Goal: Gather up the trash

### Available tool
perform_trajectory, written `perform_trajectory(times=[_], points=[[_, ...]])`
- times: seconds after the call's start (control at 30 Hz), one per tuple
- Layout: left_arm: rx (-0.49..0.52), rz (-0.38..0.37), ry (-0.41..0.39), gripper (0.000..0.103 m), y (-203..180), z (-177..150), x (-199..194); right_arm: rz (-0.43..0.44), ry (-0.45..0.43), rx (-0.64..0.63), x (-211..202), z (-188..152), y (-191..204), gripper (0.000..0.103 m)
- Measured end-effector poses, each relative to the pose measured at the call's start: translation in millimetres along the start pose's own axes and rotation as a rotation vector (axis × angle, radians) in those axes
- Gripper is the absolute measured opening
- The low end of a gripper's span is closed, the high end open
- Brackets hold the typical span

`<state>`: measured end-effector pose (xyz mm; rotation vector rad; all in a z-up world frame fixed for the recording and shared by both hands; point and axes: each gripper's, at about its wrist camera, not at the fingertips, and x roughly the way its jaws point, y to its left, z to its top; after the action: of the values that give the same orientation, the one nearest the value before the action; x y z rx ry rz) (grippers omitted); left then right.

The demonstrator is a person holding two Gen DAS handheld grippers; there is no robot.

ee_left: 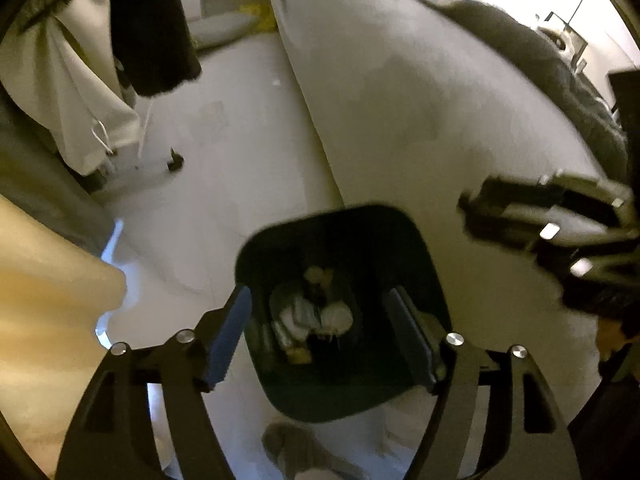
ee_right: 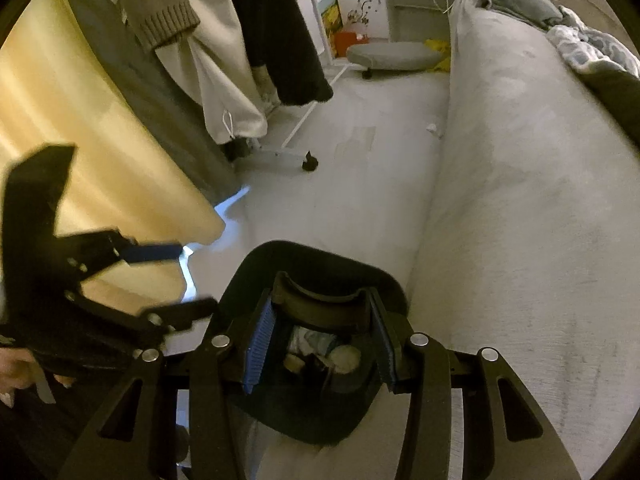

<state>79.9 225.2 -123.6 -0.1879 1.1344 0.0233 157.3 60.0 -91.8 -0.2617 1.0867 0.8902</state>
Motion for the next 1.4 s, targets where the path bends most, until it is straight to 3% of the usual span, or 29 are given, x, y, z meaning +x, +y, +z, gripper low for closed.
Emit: perform_trajectory(times=[0.27, 0.67, 0.83, 1.07, 1.2, 1.4], points=[[-0.041, 0.037, -0.175, 0.092, 7, 12, -37, -0.004, 0.052, -0.012, 19, -4, 6, 0.046], [-0.078, 0.087, -0.391, 0.097, 10, 20, -77, -0.002, 0.095, -0.023, 31, -8, 11, 0.047], [-0.038, 0.089, -0.465, 0.098, -1, 23, -96, 0.0, 0.101, -0.027, 34, -7, 12, 0.055], [-0.043, 0.062, -0.532, 0.099, -7, 22, -114, 0.004, 0.06, -0.024, 22, -7, 12, 0.071], [-0.068, 0.067, -0.548, 0.099, -10, 23, -118, -0.004, 0.034, -0.043, 9, -11, 12, 0.072], [-0.031, 0.095, -0.584, 0.1, -35, 19, -128, -0.081, -0.099, -0.034, -39, -13, -5, 0.077]])
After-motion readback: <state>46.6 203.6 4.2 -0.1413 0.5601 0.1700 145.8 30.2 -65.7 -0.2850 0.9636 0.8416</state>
